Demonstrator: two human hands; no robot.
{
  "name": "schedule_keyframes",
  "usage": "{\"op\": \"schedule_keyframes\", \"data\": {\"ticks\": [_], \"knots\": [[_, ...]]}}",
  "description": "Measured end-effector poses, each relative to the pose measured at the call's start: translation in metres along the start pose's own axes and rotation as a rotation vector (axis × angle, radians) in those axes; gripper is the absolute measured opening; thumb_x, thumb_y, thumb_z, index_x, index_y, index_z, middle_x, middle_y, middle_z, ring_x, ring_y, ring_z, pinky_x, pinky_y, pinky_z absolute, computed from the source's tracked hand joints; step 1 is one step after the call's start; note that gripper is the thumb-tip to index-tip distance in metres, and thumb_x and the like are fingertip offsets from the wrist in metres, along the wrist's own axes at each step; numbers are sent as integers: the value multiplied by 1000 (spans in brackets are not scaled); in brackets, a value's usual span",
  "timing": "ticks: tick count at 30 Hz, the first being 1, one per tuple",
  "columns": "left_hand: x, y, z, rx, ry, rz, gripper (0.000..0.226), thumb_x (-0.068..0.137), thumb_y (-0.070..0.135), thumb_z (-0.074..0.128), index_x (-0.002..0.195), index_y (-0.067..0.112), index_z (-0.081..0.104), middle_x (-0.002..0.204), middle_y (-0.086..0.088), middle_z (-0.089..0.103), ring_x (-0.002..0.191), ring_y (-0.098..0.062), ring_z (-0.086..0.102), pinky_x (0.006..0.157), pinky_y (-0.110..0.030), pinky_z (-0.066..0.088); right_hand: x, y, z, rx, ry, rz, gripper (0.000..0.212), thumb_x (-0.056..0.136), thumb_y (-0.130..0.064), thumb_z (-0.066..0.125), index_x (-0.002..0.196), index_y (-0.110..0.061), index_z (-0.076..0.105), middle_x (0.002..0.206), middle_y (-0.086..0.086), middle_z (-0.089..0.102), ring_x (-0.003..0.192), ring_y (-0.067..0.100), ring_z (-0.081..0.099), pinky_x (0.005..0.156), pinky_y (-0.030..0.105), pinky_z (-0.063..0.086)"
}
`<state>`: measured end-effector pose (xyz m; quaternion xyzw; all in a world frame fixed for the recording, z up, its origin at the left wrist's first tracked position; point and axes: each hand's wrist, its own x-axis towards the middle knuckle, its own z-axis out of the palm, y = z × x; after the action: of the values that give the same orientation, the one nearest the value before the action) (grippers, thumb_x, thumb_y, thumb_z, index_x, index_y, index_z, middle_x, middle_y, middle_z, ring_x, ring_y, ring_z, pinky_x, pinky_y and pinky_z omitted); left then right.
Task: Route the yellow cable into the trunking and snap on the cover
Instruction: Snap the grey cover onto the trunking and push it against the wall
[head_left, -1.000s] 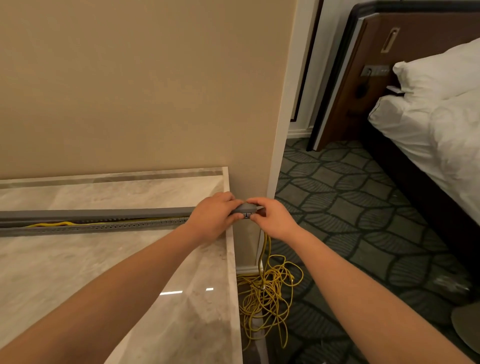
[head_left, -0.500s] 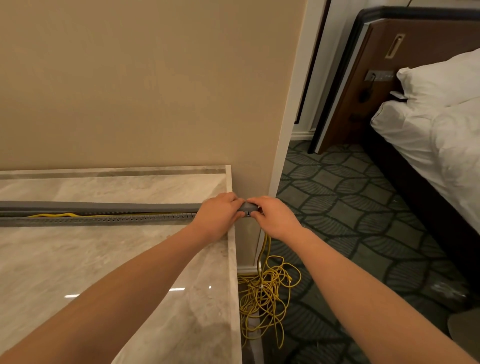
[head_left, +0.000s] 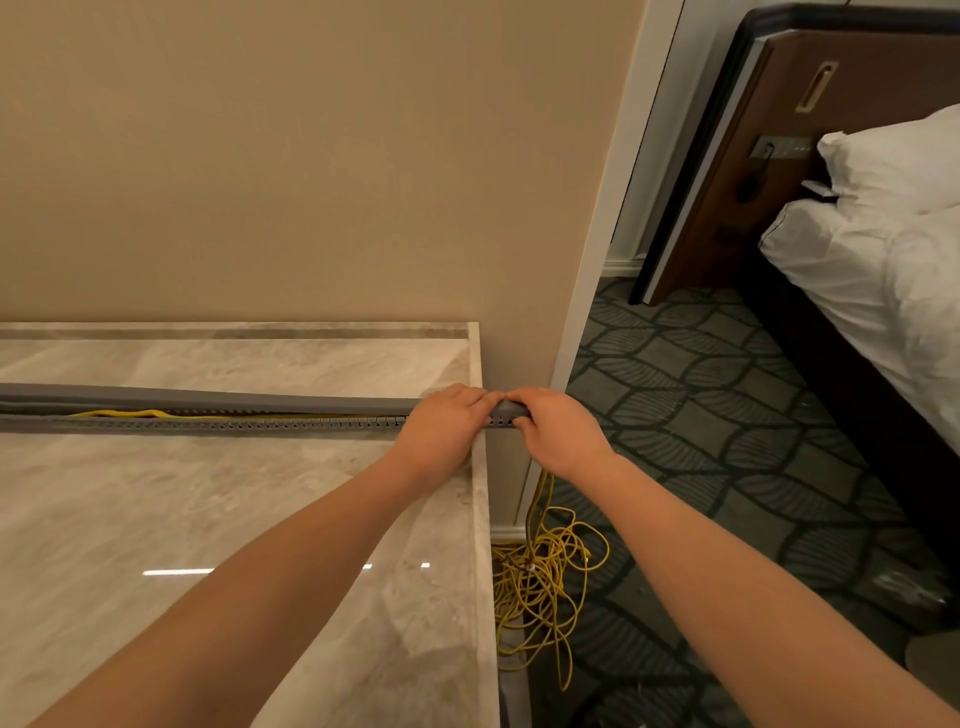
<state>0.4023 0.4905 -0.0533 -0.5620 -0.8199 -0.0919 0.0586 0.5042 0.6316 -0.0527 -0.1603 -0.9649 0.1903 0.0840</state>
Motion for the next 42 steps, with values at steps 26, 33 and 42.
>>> {"op": "schedule_keyframes", "data": {"ticks": [26, 33, 42], "knots": [[-6, 4, -4, -388, -21, -271, 93, 88, 14, 59, 152, 24, -8, 160, -11, 13, 119, -32, 55, 87, -45, 52, 49, -38, 5, -425, -356, 21, 12, 83, -27, 62, 81, -17, 55, 63, -2, 45, 62, 22, 50, 57, 32, 42], [-13, -19, -1, 10, -67, -127, 43, 97, 38, 45, 134, 17, 45, 134, -2, 50, 116, -23, 51, 96, -34, 36, 47, -41, 10, -493, -298, -3, 9, 83, -18, 62, 91, -14, 63, 78, 3, 57, 82, 27, 64, 59, 32, 43], [-19, -17, 20, 89, 92, -123, 33, 97, 35, 42, 120, 14, 54, 111, -4, 59, 98, -23, 55, 86, -34, 40, 47, -40, 11, -514, -311, -14, 12, 83, -16, 60, 76, -18, 51, 70, 0, 48, 70, 24, 54, 58, 32, 42]]}}
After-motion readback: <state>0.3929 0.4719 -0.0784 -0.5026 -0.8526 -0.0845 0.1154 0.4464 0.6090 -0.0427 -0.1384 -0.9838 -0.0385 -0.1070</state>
